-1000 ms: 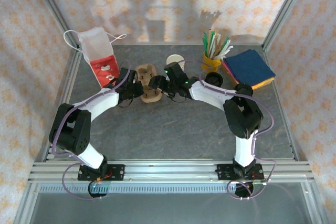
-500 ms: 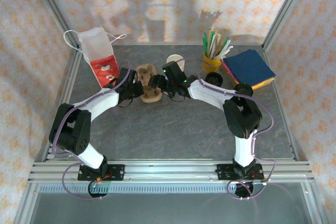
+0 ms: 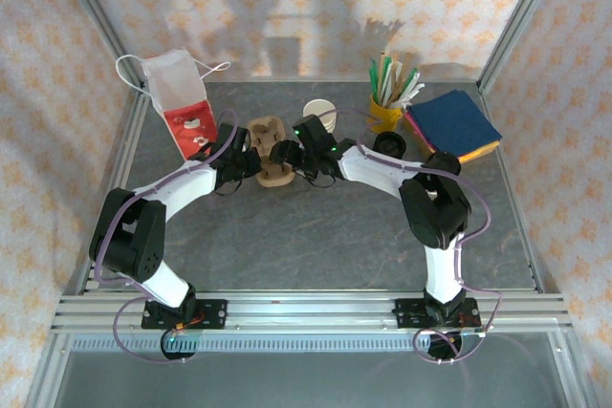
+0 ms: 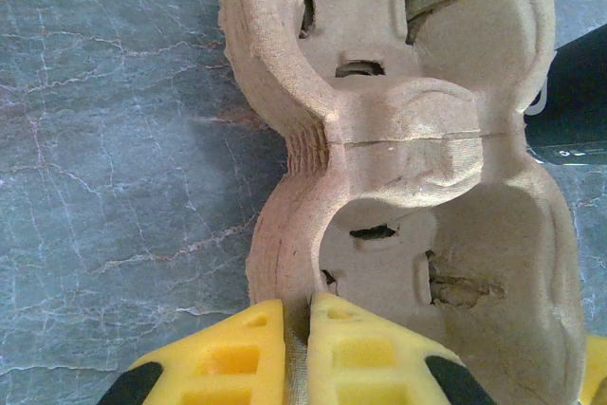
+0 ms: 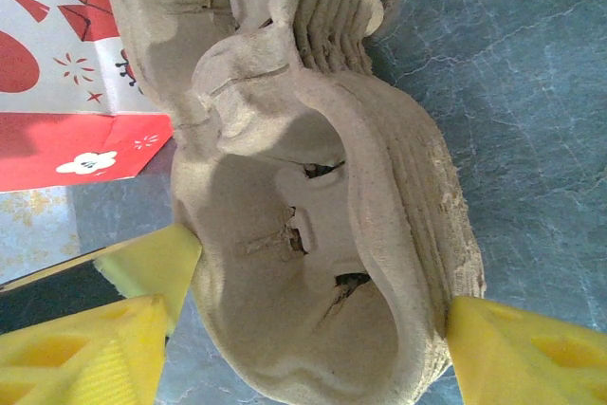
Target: Pack the takeout coffee
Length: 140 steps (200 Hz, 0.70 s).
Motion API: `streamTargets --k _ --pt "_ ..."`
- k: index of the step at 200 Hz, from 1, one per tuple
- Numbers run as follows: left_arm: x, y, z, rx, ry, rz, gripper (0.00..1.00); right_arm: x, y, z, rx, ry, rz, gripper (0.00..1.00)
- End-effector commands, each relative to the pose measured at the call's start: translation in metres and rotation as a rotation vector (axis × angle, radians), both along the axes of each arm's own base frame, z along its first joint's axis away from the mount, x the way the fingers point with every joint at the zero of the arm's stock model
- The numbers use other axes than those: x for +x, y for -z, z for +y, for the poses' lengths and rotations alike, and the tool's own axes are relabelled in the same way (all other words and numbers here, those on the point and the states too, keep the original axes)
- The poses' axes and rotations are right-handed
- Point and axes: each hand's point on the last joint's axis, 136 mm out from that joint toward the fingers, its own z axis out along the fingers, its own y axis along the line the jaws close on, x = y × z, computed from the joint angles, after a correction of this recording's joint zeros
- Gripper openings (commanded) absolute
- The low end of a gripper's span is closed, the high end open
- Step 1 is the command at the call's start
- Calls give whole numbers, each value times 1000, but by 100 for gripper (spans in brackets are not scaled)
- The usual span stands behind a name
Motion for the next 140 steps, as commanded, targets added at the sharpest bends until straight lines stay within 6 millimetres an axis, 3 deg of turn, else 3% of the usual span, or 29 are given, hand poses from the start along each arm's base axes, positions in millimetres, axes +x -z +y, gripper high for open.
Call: streamTargets --k 1,30,140 --pt "-2 -5 0 -1 15 -2 11 2 -25 16 65 -26 -44 77" --pt "-2 -4 1 0 14 -1 11 2 -40 16 84 -26 -73 77" --pt "-1 -5 0 -2 13 -2 11 -3 -49 13 68 -19 -92 77"
